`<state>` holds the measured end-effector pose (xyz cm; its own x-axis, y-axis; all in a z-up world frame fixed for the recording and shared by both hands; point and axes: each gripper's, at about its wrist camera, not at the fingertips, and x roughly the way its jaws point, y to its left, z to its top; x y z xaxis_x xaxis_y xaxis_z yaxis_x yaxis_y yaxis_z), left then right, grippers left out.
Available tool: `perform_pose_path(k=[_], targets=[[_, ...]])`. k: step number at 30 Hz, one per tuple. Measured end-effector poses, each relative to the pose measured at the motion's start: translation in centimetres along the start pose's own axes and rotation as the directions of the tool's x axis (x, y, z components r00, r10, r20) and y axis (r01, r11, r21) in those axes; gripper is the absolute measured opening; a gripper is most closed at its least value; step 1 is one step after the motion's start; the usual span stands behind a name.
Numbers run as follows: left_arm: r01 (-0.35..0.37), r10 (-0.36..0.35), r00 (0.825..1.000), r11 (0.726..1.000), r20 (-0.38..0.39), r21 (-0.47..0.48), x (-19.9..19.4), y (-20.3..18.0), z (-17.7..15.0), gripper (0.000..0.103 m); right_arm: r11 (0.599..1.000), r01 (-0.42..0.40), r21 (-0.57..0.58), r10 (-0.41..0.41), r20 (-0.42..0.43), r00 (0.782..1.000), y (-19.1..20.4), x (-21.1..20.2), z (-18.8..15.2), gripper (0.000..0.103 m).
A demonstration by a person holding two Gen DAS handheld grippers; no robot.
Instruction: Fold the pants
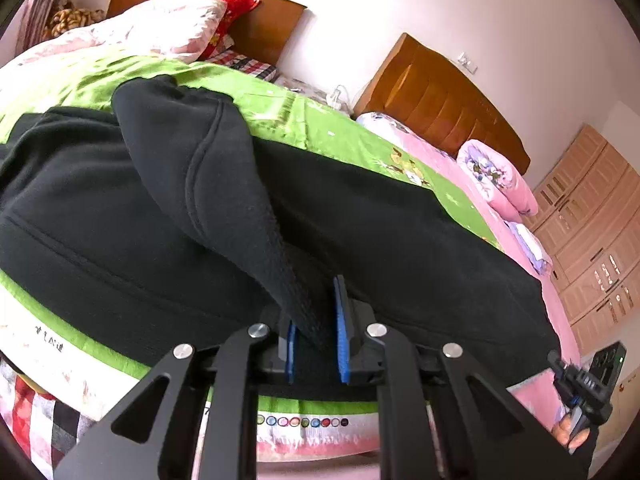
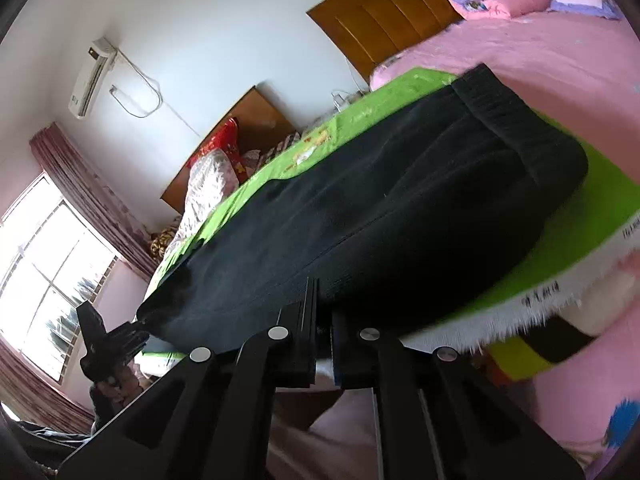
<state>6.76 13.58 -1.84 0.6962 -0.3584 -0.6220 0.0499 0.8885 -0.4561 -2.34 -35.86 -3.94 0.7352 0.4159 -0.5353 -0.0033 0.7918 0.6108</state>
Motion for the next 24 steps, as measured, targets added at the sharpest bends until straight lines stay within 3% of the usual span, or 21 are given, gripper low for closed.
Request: perform_pose_path(k=[5, 9, 10, 12, 13, 14, 17, 18, 20, 21, 22, 24], targets=[[-0.017, 0.016, 0.999, 1.000, -0.045, -0.017, 1.0, 0.9, -0.6, 0.015, 0.999, 0.003, 0.053, -0.001, -0.022, 1.000, -1.5, 1.5, -0.8, 0.007], [-0.022, 0.022, 0.998, 1.000, -0.052, 0.006, 1.2, 1.0, -0.7, 0.018, 1.000, 0.015, 0.013, -0.015, -0.035, 0.999, -1.1, 1.4, -0.6, 0.012], [-0.019, 0.019, 0.998, 1.000, -0.053, 0.012, 1.1, 1.0, -0.7, 0.022, 1.000, 0.008, 0.019, -0.008, -0.038, 0.999, -1.0, 1.5, -0.7, 0.017], [-0.025, 0.026, 0.999, 0.999, -0.039, 0.020, 0.5, 0.9, -0.6, 0.044, 0.999, -0.023, 0.026, 0.025, -0.057, 0.998, -1.1, 0.6, -0.9, 0.029], [-0.059, 0.059, 0.998, 0.998, -0.011, 0.023, -0.1, 0.8, -0.6, 0.065, 0.999, -0.025, 0.020, 0.026, -0.066, 0.998, -1.0, 0.1, -0.9, 0.033], [-0.130, 0.129, 0.990, 0.991, 0.053, 0.030, -1.4, 0.9, -0.4, 0.074, 1.000, -0.002, 0.000, 0.002, -0.066, 0.998, -0.7, -0.6, -0.9, 0.041], [-0.233, 0.223, 0.958, 0.972, 0.182, 0.038, -4.1, 0.8, 0.1, 0.079, 0.982, 0.140, -0.127, -0.140, 0.015, 0.990, 0.8, -3.3, -0.5, 0.041], [-0.234, 0.221, 0.951, 0.972, 0.217, 0.036, -5.0, 0.6, 0.4, 0.081, 0.970, 0.175, -0.166, -0.167, 0.063, 0.984, 1.6, -4.0, 0.0, 0.041], [-0.187, 0.166, 0.957, 0.980, 0.237, 0.068, -5.7, -0.7, 1.3, 0.089, 0.960, 0.179, -0.216, -0.159, 0.110, 0.981, 3.2, -4.3, 0.9, 0.043], [-0.168, 0.142, 0.963, 0.981, 0.228, 0.097, -5.4, -1.5, 1.5, 0.093, 0.952, 0.174, -0.251, -0.148, 0.120, 0.982, 4.4, -3.6, 1.8, 0.056], [-0.148, 0.117, 0.971, 0.979, 0.209, 0.143, -4.8, -2.8, 1.8, 0.096, 0.943, 0.181, -0.278, -0.152, 0.123, 0.981, 5.3, -2.7, 2.3, 0.078], [-0.134, 0.099, 0.983, 0.962, 0.153, 0.236, -2.6, -5.8, 1.9, 0.098, 0.908, 0.214, -0.359, -0.193, 0.094, 0.977, 7.7, 0.6, 3.5, 0.092]])
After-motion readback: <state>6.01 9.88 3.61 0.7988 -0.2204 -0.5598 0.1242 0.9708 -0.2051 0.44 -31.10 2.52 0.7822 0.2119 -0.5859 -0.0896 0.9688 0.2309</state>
